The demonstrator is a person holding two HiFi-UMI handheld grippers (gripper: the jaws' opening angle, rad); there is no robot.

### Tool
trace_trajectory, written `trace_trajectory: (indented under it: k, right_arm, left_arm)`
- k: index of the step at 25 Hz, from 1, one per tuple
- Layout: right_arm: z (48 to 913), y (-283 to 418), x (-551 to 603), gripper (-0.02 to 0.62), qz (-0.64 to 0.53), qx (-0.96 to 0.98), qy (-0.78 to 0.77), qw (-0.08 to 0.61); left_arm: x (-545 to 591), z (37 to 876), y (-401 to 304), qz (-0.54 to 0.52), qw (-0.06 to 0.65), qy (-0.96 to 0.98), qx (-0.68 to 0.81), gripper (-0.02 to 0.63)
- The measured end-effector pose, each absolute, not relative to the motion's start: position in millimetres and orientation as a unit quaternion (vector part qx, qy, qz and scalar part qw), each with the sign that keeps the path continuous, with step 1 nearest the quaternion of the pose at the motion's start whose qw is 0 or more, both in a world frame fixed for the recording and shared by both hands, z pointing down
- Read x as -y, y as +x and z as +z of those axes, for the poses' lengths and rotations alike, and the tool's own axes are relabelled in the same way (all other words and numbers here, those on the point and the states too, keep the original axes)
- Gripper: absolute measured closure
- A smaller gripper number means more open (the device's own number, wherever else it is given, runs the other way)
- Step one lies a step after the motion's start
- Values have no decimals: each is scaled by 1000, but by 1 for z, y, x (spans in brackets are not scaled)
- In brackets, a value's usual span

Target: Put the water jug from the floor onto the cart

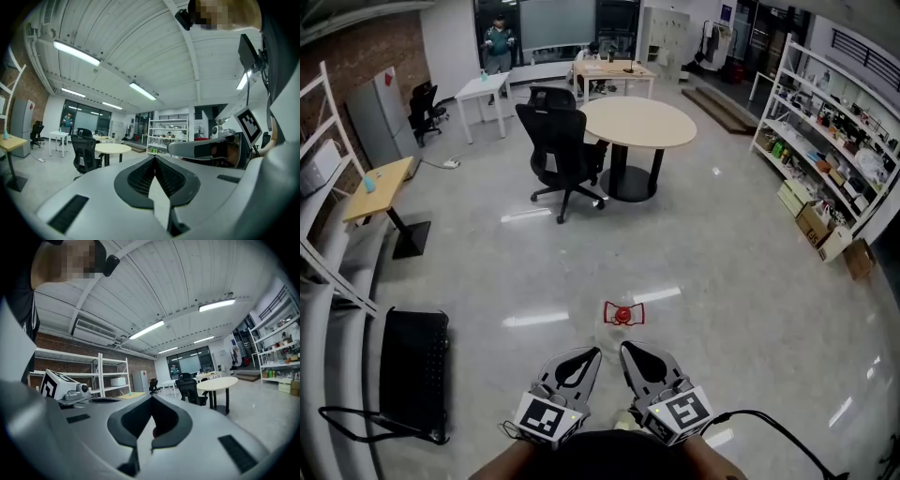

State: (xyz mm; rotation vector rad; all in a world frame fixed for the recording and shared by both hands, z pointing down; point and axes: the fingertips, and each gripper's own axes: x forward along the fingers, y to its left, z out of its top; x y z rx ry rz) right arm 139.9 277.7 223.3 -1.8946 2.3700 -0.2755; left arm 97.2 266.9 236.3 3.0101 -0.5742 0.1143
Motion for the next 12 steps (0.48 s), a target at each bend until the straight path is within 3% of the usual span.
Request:
trace_trajectory:
  k: [12]
  right_arm:
    - [243,176,-270,594,-120,-770,-623,61]
  left_arm:
    - [-256,270,131,81,76,977,180,601]
